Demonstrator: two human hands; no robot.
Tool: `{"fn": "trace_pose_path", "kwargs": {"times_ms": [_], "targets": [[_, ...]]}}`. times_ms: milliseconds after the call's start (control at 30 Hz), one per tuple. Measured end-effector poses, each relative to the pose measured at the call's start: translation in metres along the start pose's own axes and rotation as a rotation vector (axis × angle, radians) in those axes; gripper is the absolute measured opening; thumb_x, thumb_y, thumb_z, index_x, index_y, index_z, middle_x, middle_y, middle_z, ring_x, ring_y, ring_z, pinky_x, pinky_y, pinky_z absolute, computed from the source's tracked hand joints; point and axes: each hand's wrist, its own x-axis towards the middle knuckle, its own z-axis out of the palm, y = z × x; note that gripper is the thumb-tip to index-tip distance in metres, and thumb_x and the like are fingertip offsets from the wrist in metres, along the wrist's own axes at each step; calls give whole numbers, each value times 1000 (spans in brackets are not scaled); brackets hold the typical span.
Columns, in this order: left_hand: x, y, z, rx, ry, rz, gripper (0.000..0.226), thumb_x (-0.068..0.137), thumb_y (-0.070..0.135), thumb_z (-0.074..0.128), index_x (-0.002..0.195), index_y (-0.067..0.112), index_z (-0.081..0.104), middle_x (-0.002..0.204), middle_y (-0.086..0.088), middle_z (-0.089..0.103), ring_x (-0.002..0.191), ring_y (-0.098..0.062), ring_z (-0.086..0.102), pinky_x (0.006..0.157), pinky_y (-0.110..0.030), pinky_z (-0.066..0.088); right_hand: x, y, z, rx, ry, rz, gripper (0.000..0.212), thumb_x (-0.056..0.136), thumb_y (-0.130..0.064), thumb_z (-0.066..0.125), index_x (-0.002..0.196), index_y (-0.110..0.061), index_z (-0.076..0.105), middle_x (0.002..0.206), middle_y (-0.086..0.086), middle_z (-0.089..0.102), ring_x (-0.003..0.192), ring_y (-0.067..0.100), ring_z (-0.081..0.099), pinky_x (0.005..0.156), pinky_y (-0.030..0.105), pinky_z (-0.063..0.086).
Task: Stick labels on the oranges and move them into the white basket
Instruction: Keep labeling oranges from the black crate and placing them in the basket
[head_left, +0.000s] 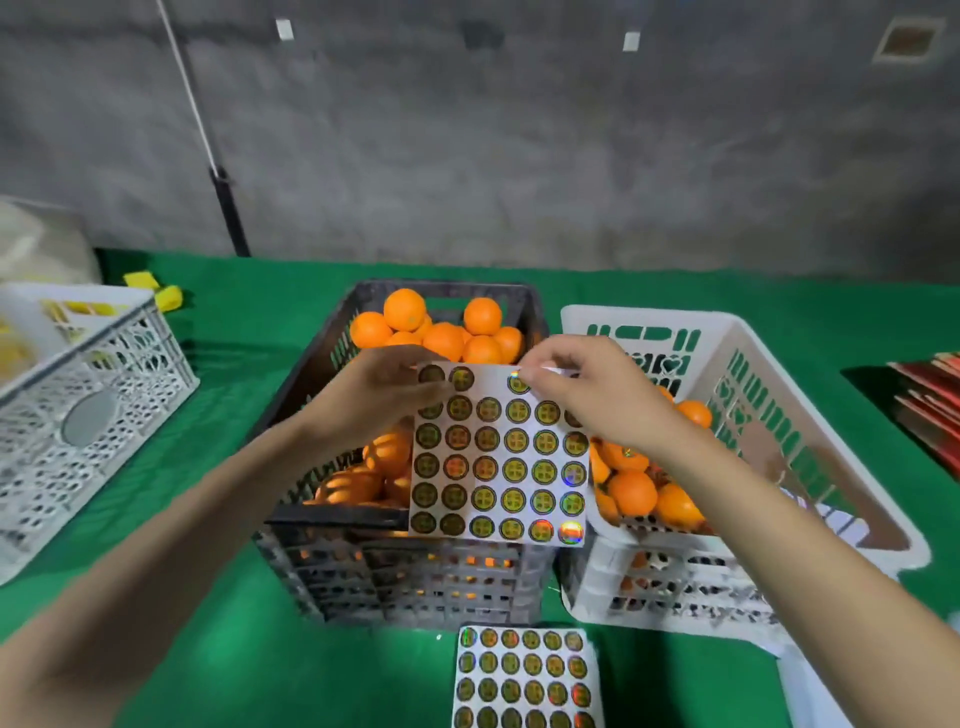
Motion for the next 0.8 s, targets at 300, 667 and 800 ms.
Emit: {"fn": "trace_pose_path", "kwargs": {"times_ms": [300,667,800], "targets": [[46,-34,-24,-523,153,-150,16,97,21,61,97,9,71,104,-18,75,93,-33,74,66,-34,60,71,3,44,-179,264,63,15,97,-27,56,91,-30,70,93,-10,71,96,16,63,93,41,45],[110,-101,-12,121,558,197,31,102,40,47,73,33,46,63,11,53,54,-5,47,50,-25,34,125,59,145,-716,566,-235,23,95,-26,52,113,-20,65,127,5,57,123,28,50,102,44,33],[109,-113,-8,111,485,133,26,103,40,46,80,28,48,69,-1,61,60,-16,60,52,-44,45,120,77,153,-735,537,-121,22,94,-24,57,115,-19,64,128,6,56,121,29,50,99,43,35]]}}
